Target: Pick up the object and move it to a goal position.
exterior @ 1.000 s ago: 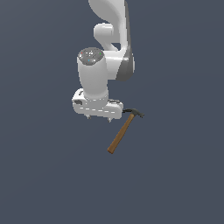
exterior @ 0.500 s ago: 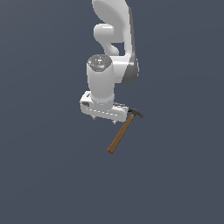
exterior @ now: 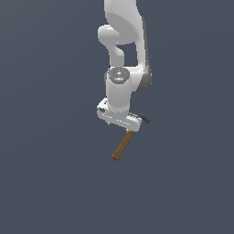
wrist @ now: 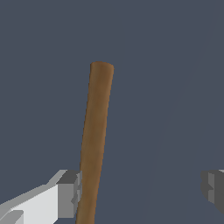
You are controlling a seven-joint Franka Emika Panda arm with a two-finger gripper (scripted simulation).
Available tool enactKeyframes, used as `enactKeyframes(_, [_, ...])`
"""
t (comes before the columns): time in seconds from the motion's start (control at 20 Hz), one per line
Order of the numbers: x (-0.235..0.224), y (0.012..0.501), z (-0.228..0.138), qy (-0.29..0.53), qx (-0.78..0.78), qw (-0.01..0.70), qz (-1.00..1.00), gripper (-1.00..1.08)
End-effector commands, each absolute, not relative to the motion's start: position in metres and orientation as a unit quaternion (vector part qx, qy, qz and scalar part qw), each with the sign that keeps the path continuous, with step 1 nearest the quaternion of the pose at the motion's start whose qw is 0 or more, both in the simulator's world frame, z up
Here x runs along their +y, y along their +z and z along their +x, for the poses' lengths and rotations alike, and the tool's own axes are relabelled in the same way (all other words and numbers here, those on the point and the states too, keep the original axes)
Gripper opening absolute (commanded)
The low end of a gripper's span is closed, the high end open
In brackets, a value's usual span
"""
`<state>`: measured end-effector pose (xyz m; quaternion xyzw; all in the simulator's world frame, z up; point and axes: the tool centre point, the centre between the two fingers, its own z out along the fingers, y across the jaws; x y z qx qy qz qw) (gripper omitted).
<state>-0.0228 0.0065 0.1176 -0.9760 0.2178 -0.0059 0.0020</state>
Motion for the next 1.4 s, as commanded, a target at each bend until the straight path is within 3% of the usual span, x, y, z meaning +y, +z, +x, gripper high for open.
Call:
enactKeyframes(0.0, [0.018,0.107,-0.029,-0.005,0.242,0.002,-0.97,1.0])
enactKeyframes(0.6, [0.053,0.073,-0.052,-0.001,0.325,0.001,-0.946,1.0])
enactKeyframes(1.35, [0.059,0.055,-0.057,0.0,0.339,0.0,-0.941,1.0])
